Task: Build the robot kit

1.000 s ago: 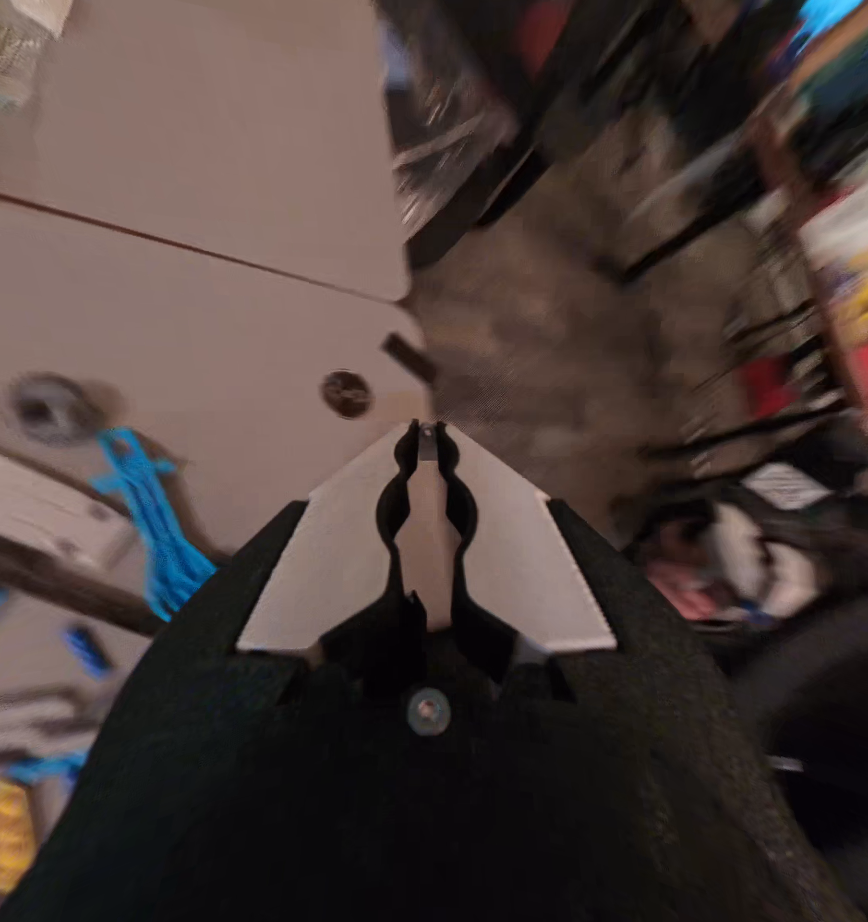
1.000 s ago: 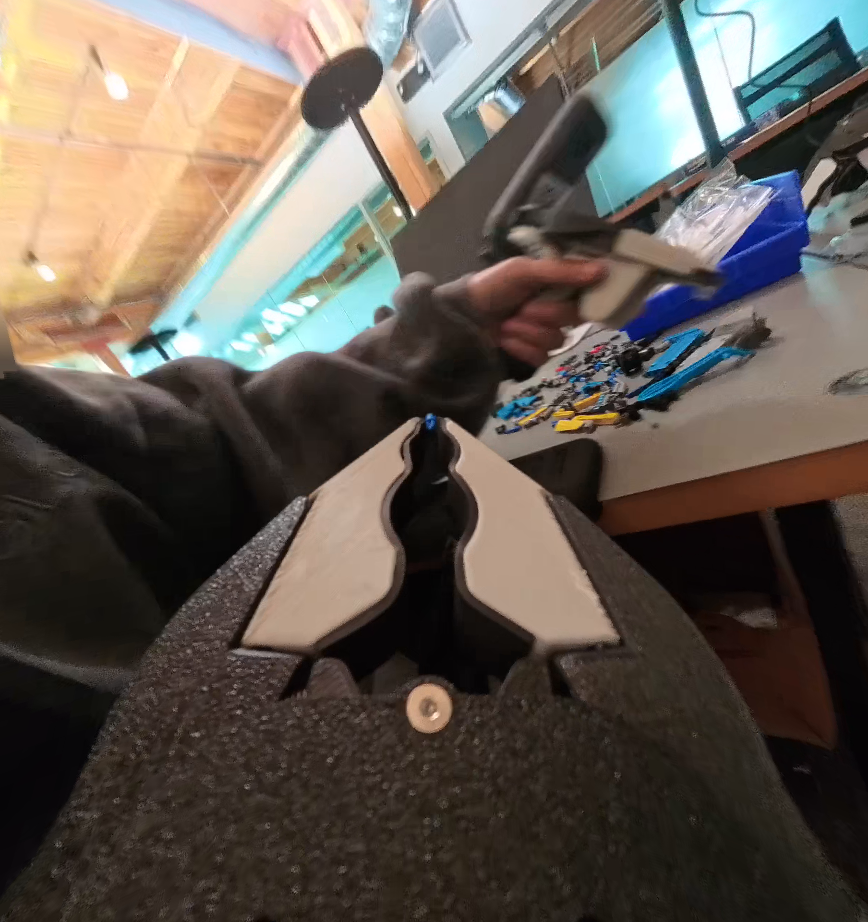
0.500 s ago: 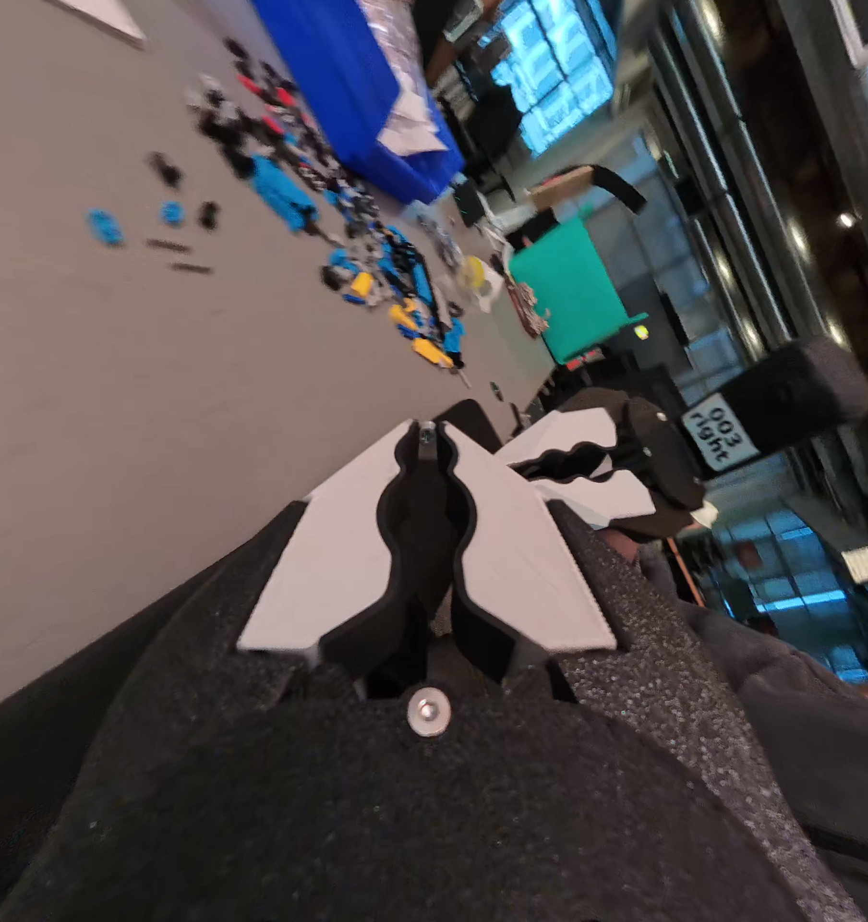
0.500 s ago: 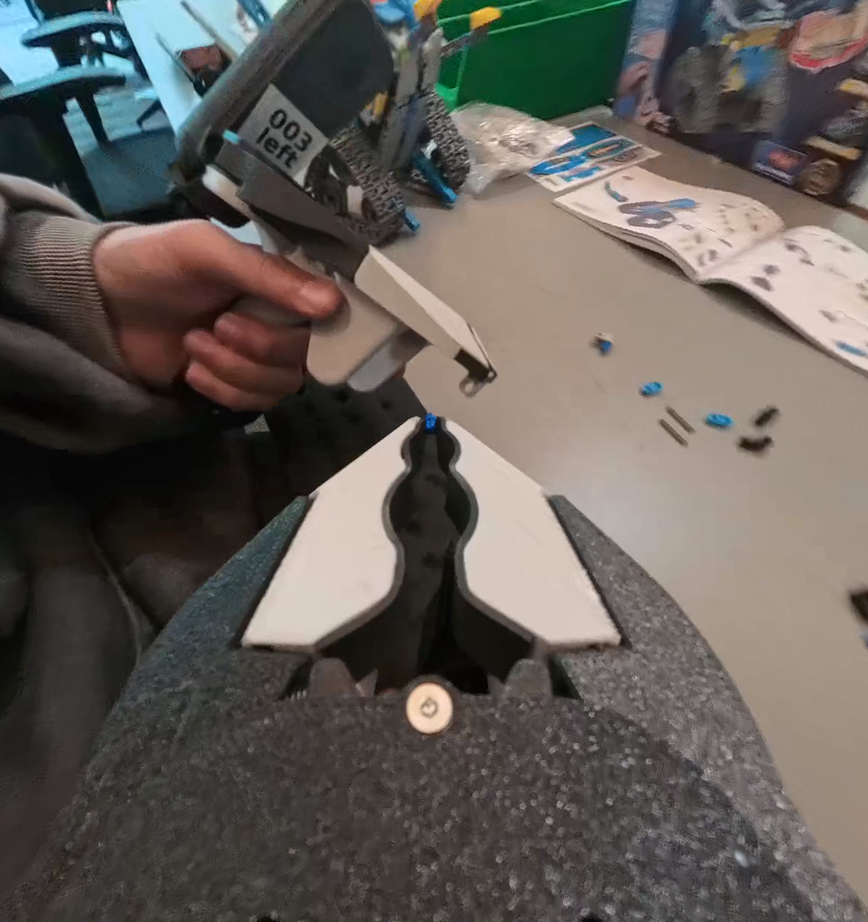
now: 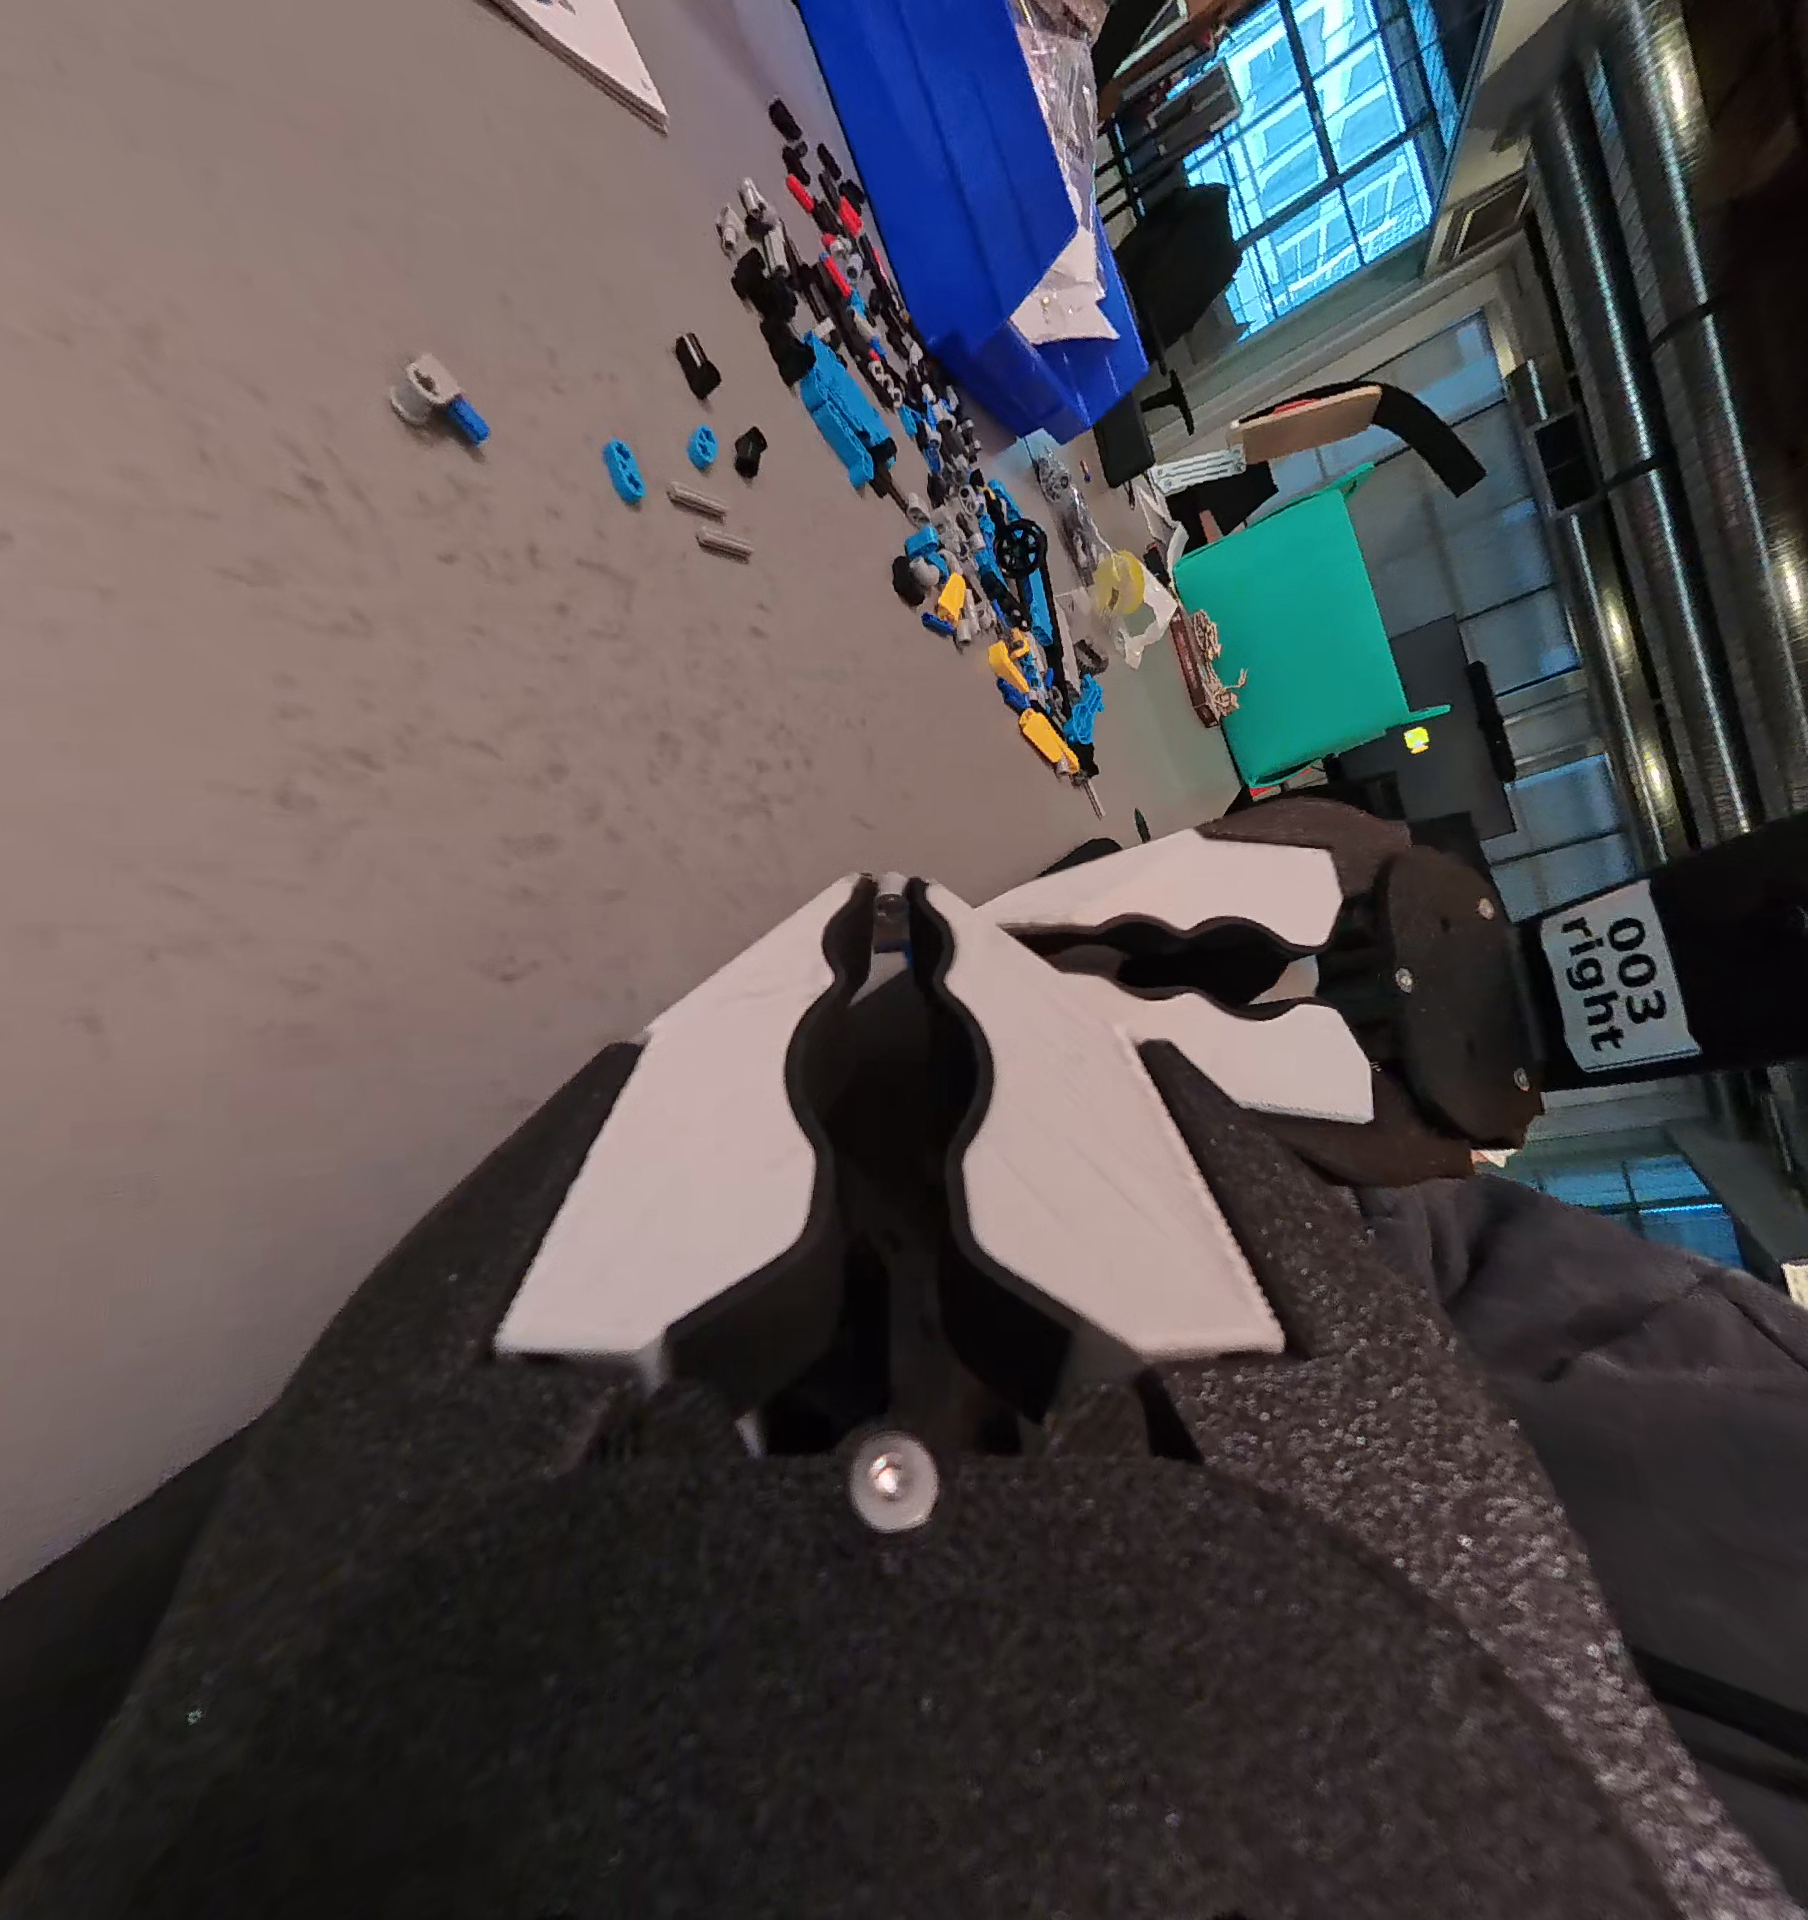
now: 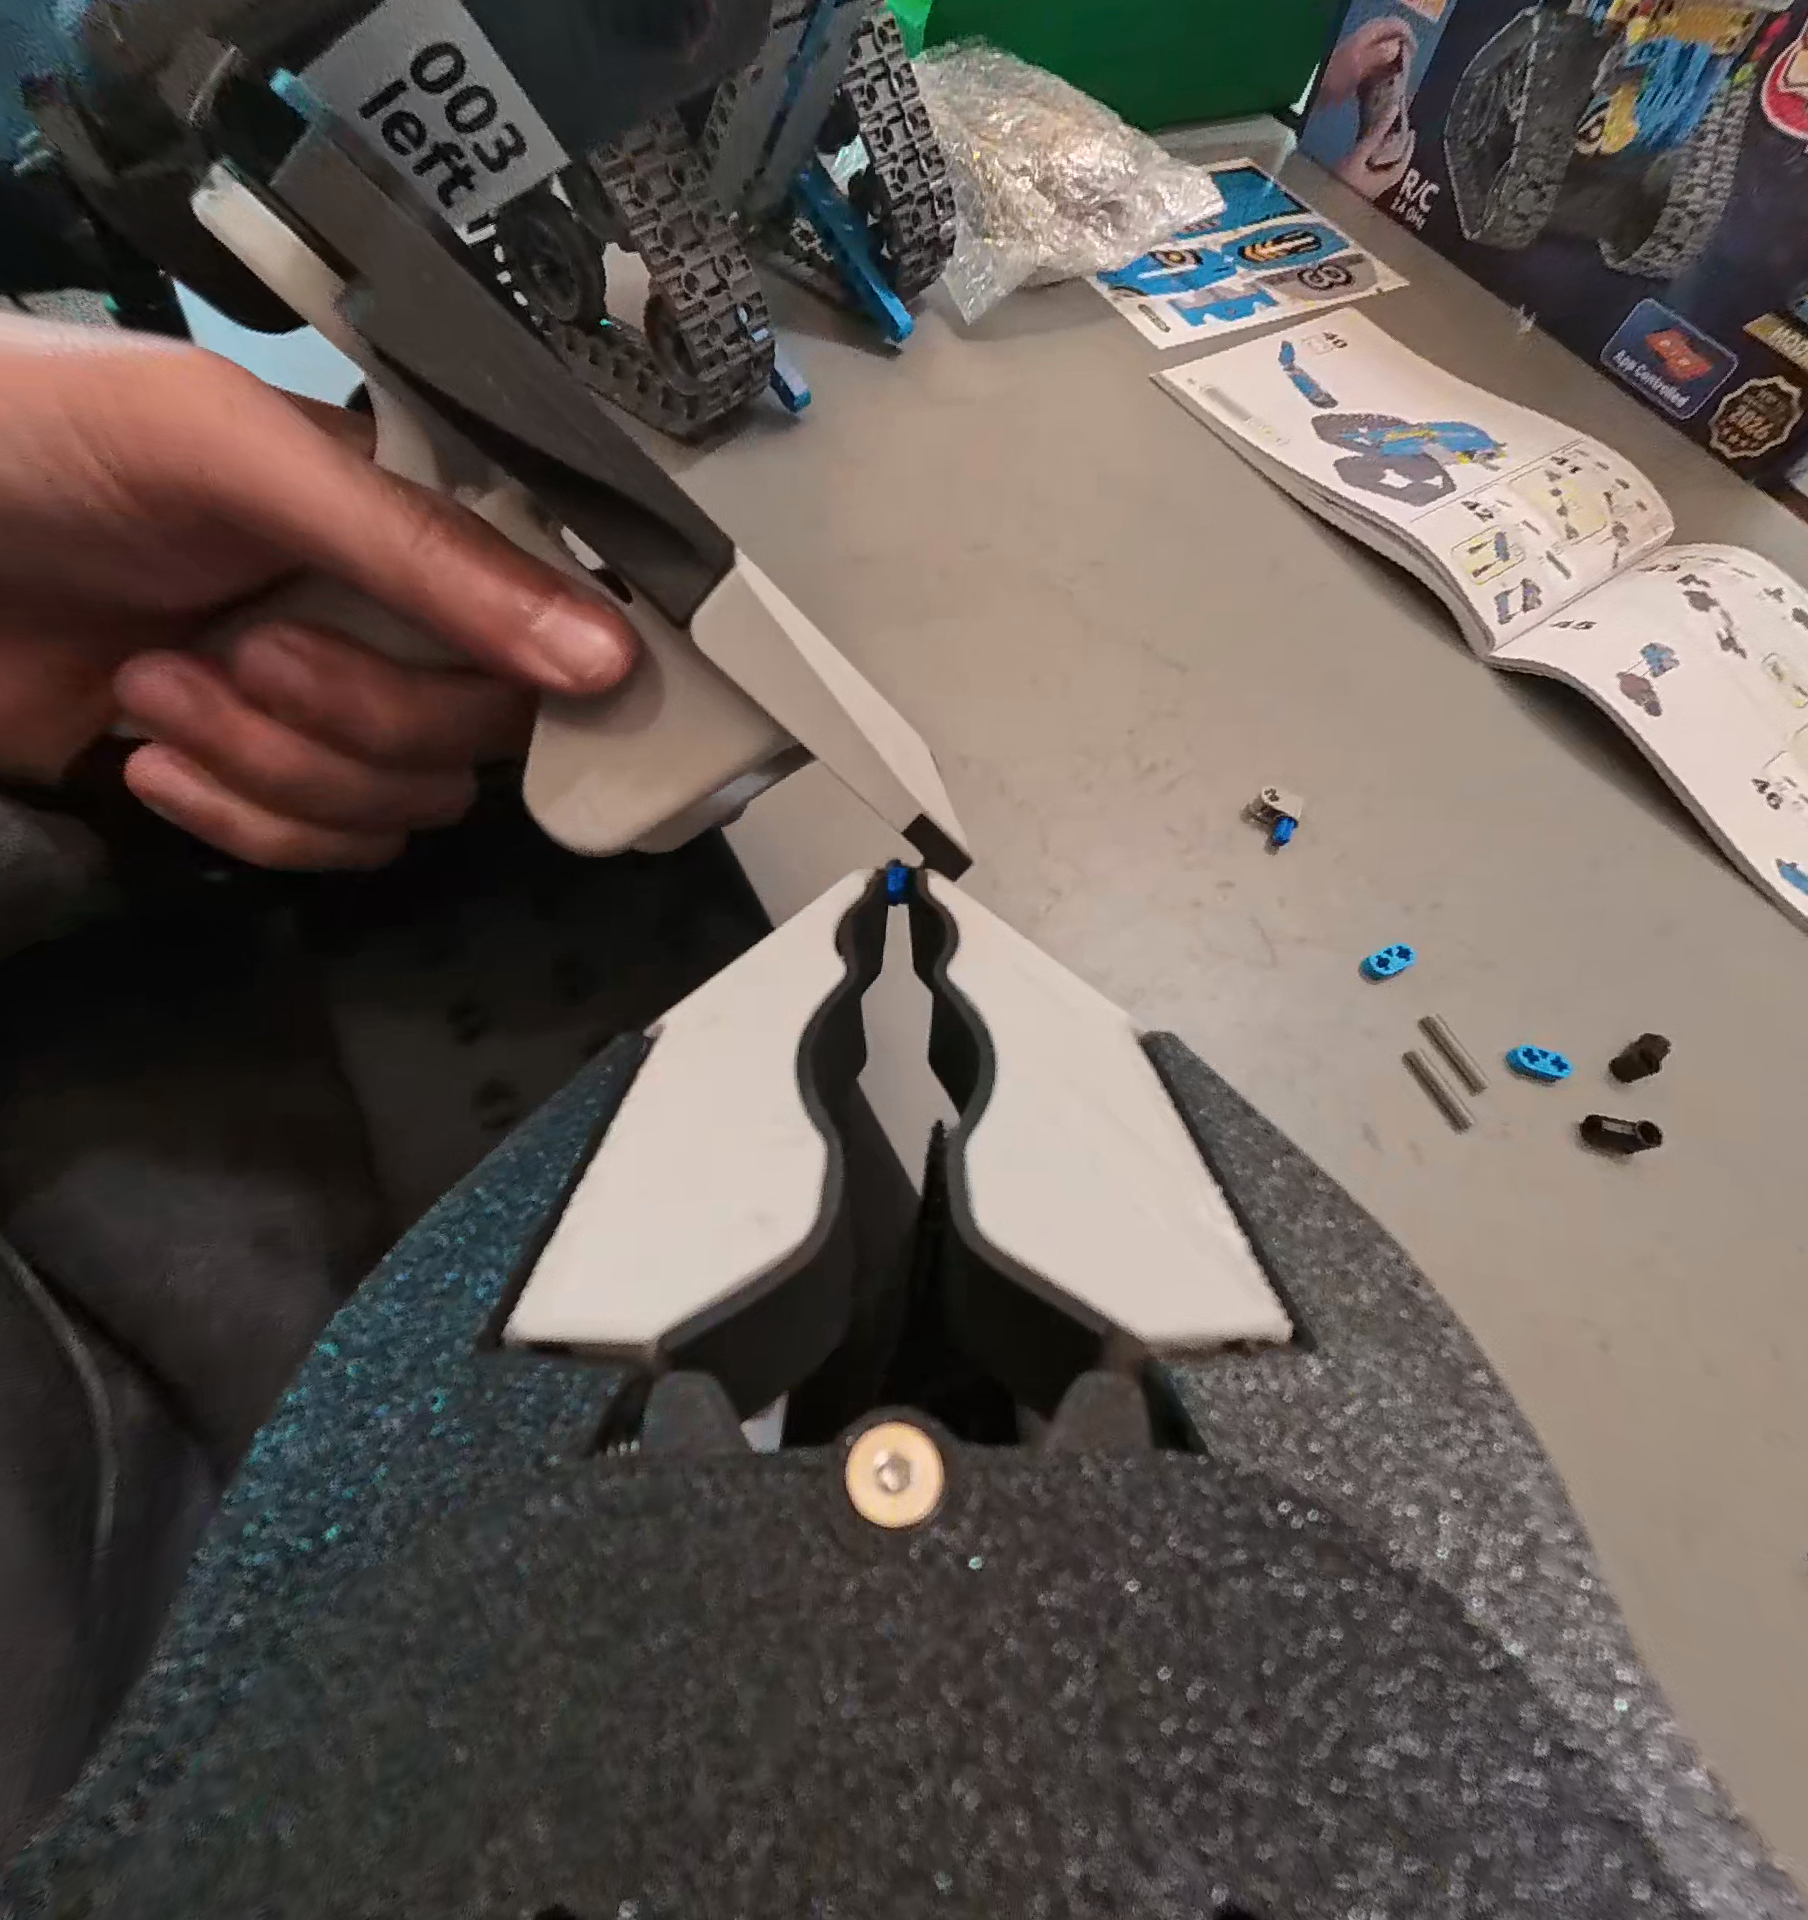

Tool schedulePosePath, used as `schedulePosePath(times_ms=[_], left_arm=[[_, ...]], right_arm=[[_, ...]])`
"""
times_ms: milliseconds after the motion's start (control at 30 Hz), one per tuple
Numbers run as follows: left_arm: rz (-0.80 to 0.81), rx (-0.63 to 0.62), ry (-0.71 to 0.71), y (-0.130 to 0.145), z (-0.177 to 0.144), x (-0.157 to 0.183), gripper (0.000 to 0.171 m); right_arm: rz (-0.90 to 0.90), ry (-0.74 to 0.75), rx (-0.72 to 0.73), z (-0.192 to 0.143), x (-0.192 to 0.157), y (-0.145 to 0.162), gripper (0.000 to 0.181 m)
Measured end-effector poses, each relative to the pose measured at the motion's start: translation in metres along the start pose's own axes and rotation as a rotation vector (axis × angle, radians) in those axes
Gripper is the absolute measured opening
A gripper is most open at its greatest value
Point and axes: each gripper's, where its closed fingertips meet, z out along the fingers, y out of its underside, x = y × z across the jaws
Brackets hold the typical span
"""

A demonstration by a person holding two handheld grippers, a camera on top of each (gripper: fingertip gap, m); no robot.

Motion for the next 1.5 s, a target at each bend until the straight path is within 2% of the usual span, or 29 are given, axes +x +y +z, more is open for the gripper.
schedulePosePath(times_ms=[300, 433, 600, 733, 800, 867, 967, 1067, 1167, 1267, 1500], left_arm=[[0.021, -0.003, -0.063, -0.001, 0.002, -0.007, 0.005], [0.077, -0.029, -0.110, -0.011, 0.007, -0.013, 0.005], [-0.035, -0.070, -0.056, -0.022, 0.022, -0.021, 0.005], [-0.108, 0.041, 0.067, -0.051, 0.025, -0.017, 0.006], [-0.083, 0.095, 0.093, -0.065, 0.025, -0.015, 0.005], [-0.019, 0.112, 0.086, -0.070, 0.026, -0.013, 0.005], [0.012, 0.115, 0.079, -0.071, 0.029, -0.010, 0.006], [-0.026, 0.106, 0.104, -0.070, 0.033, -0.007, 0.006], [-0.038, 0.100, 0.134, -0.069, 0.035, -0.002, 0.006], [-0.029, 0.100, 0.133, -0.068, 0.031, 0.000, 0.006], [0.083, 0.045, 0.092, -0.057, 0.018, -0.001, 0.006]], right_arm=[[0.000, 0.010, -0.039, 0.003, 0.002, 0.006, 0.004], [0.029, -0.012, -0.062, 0.008, 0.009, 0.012, 0.004], [0.013, 0.014, -0.032, 0.013, 0.025, 0.007, 0.004], [0.111, 0.003, 0.035, 0.016, 0.056, 0.000, 0.004], [0.166, -0.006, 0.102, 0.015, 0.071, -0.009, 0.004], [0.162, -0.045, 0.139, 0.016, 0.071, -0.015, 0.004], [0.116, -0.091, 0.157, 0.018, 0.058, -0.019, 0.004], [0.037, -0.042, 0.191, 0.017, 0.052, -0.030, 0.004], [0.023, 0.017, 0.135, 0.025, 0.059, -0.023, 0.004], [0.055, 0.024, 0.142, 0.022, 0.064, -0.023, 0.004], [-0.051, 0.044, 0.104, 0.025, 0.051, -0.022, 0.004]])
